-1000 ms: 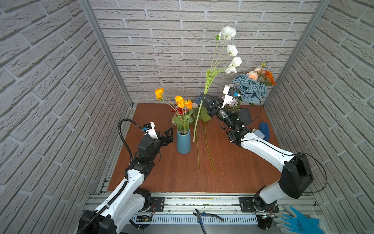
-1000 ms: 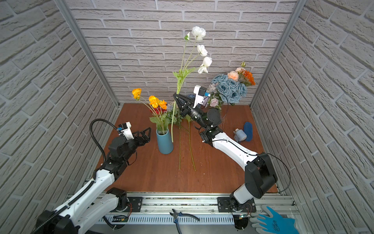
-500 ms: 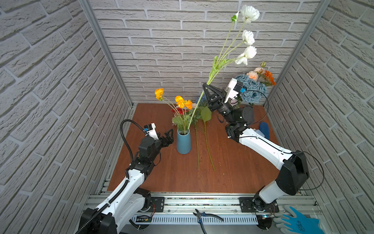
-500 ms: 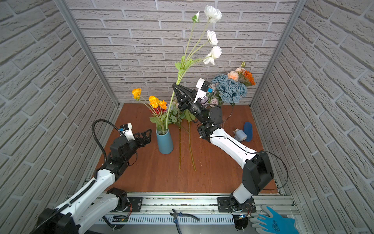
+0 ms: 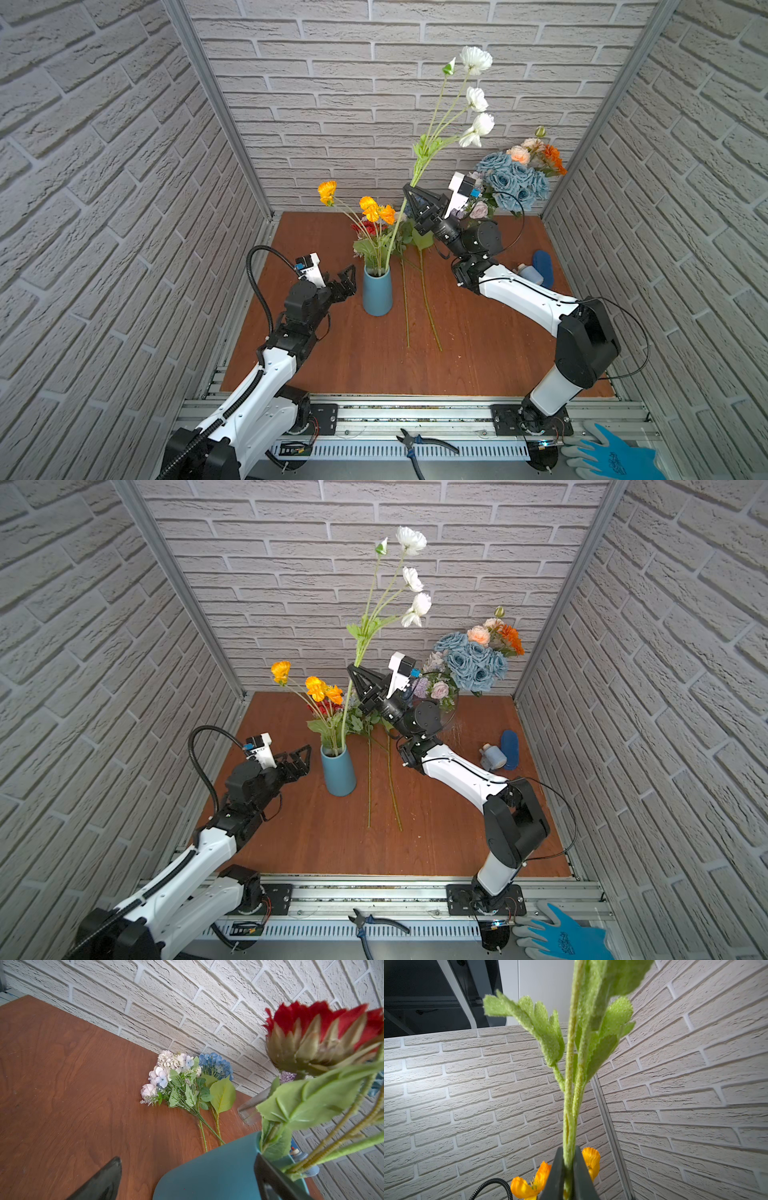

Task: Arrange flowers in a vase
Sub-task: Place the flower in the vase.

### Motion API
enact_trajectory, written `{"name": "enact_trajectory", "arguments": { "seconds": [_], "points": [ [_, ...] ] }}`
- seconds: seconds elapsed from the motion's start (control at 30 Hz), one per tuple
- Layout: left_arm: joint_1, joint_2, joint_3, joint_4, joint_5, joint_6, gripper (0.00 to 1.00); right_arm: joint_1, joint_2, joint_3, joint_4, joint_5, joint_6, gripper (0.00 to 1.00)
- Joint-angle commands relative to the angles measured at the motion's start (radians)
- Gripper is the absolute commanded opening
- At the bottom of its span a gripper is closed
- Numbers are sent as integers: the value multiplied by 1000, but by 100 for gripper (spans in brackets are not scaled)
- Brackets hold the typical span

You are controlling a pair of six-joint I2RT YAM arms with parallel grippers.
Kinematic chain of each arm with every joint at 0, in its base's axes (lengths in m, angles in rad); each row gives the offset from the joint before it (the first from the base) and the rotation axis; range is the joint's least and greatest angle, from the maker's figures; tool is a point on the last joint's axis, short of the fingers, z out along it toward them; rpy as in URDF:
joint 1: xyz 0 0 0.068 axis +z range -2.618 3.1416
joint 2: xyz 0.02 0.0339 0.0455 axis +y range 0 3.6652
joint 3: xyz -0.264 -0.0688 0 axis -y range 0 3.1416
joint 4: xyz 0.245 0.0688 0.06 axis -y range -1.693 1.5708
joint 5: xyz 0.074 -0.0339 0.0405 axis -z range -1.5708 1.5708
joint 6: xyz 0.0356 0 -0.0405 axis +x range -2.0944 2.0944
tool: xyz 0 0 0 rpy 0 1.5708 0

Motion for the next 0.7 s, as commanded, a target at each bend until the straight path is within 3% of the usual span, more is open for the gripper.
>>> {"name": "enact_trajectory", "arguments": {
  "seconds": [0.0, 0.3, 0.67],
  "points": [
    [-3, -8, -13, 44, 2, 5, 98, 26, -37, -54, 24, 15, -23, 6],
    [-4, -7, -3, 40, 8, 5, 98, 69, -48, -190, 1, 71, -72, 6],
    [-5, 7, 10, 44, 15, 3, 98, 112, -95, -223, -228, 120, -259, 7]
  ]
}}
